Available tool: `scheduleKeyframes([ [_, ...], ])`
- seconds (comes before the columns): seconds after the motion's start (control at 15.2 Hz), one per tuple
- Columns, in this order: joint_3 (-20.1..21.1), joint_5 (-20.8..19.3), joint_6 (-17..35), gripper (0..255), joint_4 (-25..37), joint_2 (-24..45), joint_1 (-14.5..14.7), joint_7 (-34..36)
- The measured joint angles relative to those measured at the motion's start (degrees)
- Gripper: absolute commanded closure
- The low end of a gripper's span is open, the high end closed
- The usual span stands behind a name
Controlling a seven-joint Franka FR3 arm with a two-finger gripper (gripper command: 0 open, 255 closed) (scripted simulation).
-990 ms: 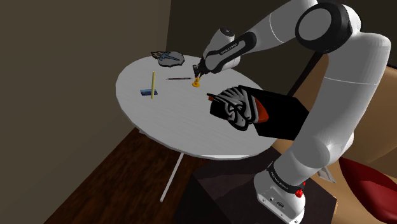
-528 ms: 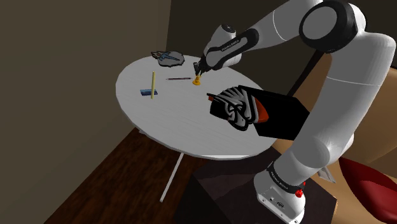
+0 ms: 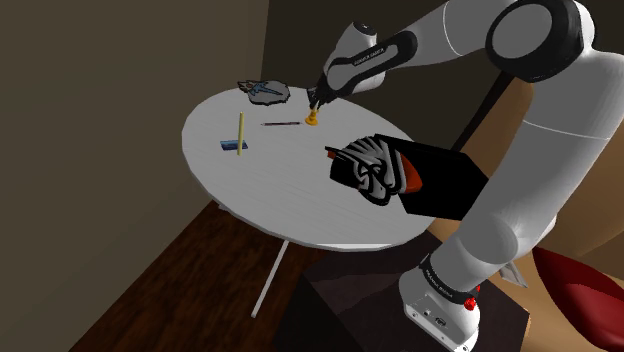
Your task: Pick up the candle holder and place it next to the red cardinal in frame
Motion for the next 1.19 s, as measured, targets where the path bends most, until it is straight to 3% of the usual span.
scheduleKeyframes([
  [1.19, 0.88, 2.24, -12.3, 255, 5.63, -6.71, -0.36, -2.31],
])
